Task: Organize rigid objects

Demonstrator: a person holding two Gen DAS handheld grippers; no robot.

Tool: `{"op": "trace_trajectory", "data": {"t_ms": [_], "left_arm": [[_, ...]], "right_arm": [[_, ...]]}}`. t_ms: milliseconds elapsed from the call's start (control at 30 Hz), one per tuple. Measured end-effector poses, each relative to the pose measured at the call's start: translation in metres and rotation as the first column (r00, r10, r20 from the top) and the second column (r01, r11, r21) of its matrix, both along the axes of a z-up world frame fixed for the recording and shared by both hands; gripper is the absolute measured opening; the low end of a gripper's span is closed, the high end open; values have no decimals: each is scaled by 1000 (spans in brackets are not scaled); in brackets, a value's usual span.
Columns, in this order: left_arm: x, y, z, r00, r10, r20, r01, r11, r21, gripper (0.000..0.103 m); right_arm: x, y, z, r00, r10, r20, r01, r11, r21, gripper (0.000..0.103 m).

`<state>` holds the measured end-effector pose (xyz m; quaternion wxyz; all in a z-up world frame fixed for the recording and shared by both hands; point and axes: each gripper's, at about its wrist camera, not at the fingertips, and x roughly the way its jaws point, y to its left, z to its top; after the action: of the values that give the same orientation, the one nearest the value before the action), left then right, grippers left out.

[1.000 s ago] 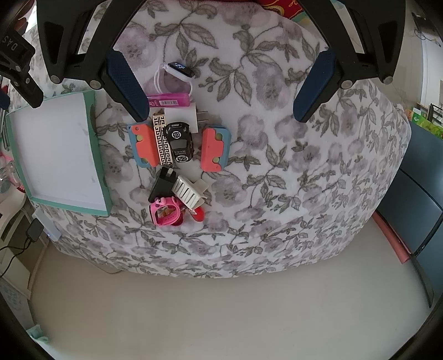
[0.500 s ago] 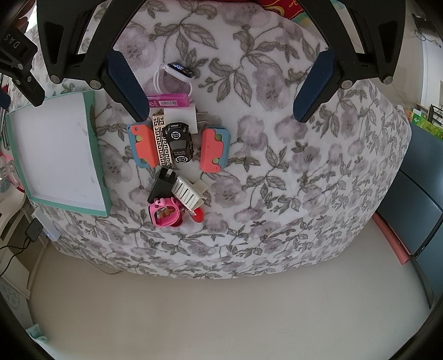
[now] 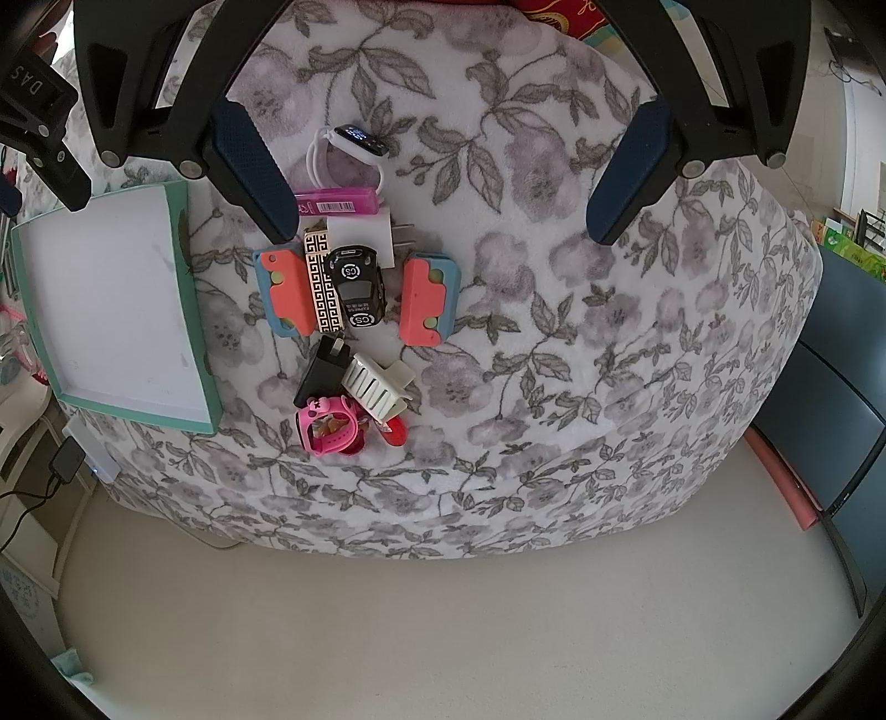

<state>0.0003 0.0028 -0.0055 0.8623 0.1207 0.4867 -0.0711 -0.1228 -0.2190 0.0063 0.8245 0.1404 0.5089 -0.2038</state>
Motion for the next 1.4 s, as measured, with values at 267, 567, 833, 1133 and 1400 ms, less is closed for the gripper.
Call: {"op": "trace_trajectory", "data": {"t_ms": [267,567,833,1133,1400], "left_arm": [[0,0,0,1000,0,-2,0,1000,0,103],[0,1,-1,1000,1,-4,-1,1000,-2,103],[-2,4,-5,1000,1,-4,-1,1000,-3,103],[-1,7,-6,1000,-1,-15,1,1000,-19,103],[9,6,0,997,-72,-40,72,997,8,103]], "right_arm": [[-1,1,-1,1000,0,-3,0,1000,-1,103],[-1,1,-2,1000,1,-4,-1,1000,-2,103],[-4,2,-5,1000,1,-7,-1,1000,0,103],[-7,2,0,1000,-1,4,1,1000,-5,103],[19,5,14,1000,12,21,-13,998,57,103]]}}
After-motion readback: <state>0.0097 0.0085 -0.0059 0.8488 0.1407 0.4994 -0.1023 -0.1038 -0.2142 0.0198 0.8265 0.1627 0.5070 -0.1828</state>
